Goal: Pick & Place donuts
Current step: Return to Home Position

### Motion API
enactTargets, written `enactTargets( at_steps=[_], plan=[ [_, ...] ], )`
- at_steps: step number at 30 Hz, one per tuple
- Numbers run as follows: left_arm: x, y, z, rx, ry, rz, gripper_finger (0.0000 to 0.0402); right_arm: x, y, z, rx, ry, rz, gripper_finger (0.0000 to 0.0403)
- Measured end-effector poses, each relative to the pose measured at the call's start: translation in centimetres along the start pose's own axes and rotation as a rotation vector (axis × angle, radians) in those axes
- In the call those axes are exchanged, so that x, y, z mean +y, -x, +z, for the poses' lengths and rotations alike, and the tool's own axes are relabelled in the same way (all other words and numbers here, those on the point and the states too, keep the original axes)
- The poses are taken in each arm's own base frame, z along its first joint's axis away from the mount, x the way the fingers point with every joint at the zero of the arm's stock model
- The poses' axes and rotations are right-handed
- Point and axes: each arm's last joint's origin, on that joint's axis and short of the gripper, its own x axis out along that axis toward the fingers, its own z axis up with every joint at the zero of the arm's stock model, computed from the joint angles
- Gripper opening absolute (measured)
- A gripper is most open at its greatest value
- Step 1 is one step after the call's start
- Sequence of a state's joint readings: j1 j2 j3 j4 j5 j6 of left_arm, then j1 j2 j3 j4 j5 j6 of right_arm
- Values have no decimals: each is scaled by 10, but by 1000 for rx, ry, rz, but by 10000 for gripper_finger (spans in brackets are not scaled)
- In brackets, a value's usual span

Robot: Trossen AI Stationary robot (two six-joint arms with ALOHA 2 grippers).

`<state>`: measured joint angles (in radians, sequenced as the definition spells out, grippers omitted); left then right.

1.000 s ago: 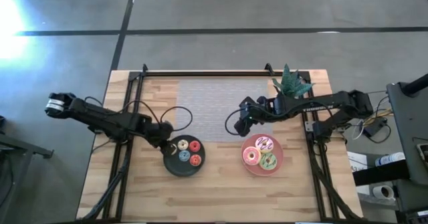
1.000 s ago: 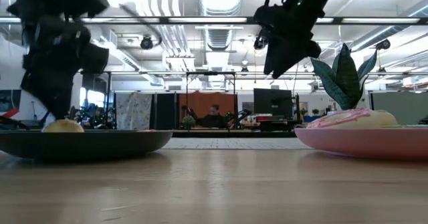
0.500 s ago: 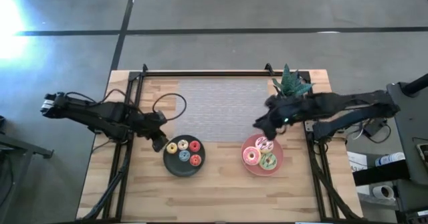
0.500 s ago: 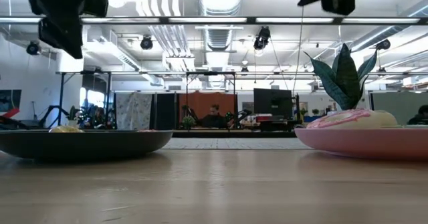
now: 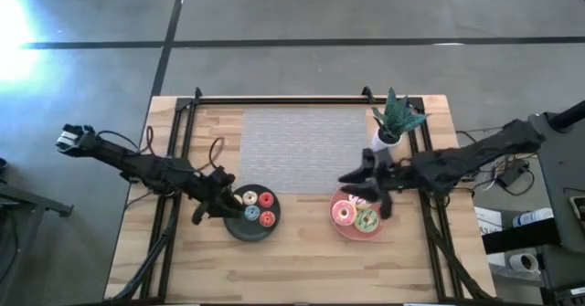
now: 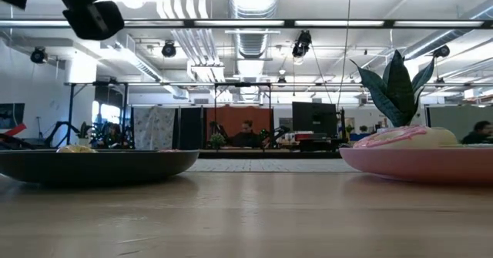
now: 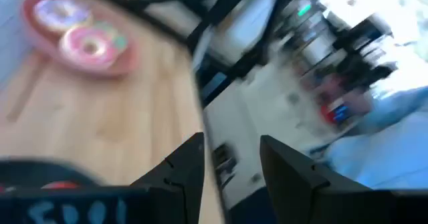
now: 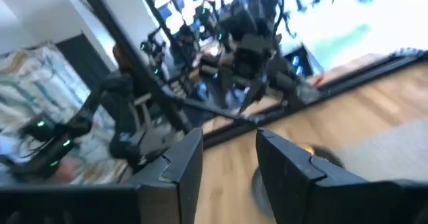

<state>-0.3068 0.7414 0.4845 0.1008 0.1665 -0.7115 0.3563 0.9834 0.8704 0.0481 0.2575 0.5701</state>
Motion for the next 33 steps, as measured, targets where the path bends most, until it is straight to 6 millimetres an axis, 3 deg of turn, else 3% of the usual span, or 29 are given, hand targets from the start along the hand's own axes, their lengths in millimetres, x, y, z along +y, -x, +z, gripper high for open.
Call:
enactTargets(
  at_steps=[3,5,9,12,19,30,33],
  plan=[
    [8,3,-9,-97,-7,-97,119,-17,-12,-26,-27,35,18,132],
    [11,9,-11,-106,-7,-115,119,-31,-11,-32,15,3,60,132],
    [15,30,-3,-125,-59,-35,119,-49,13,-13,14,1,153,132],
    [21,48,1,-144,-97,77,119,-65,36,-9,-8,51,86,132],
    [22,80,-5,-212,-162,95,119,-85,71,-26,-110,89,-25,132],
    [37,96,-35,-273,-218,136,119,-109,85,-66,-89,84,-42,132],
    [50,91,-47,-222,-116,196,119,-115,85,-77,-64,83,-54,132]
  ],
)
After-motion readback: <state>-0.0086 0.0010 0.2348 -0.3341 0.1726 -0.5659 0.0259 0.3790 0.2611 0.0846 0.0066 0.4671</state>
